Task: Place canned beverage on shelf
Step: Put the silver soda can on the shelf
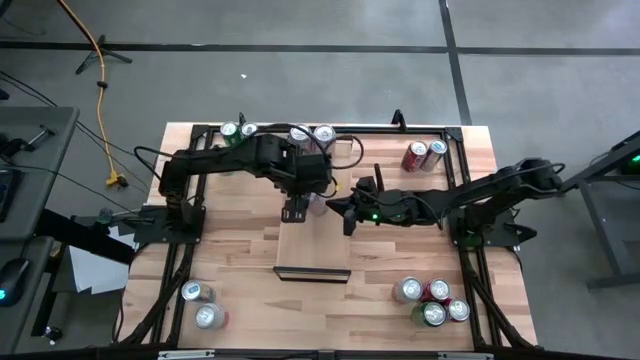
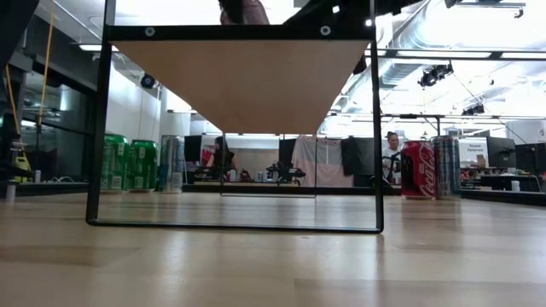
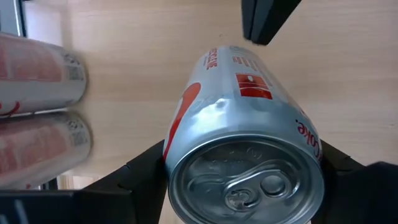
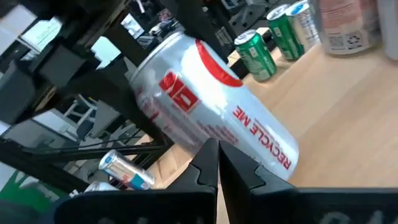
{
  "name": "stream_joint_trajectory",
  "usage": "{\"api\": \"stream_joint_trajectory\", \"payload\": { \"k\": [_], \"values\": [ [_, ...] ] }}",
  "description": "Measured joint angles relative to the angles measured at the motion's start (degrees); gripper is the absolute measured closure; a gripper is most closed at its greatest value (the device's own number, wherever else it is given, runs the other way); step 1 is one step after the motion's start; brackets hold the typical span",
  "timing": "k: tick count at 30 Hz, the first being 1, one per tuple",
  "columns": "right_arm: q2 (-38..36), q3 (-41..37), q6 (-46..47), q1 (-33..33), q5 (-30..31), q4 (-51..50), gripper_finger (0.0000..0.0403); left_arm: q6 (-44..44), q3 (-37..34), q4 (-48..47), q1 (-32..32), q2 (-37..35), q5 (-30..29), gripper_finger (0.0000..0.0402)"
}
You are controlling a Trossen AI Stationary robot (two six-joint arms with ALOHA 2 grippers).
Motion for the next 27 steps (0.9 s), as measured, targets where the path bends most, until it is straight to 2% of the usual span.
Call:
{"api": "stream_joint_trajectory", "payload": {
  "k": [27],
  "values": [
    [0.0,0.0,0.0,-0.2,1.3,-5.8,0.0403,1.0,0.0,8.1,0.0,0.7,0.5,0.0153]
  ]
}}
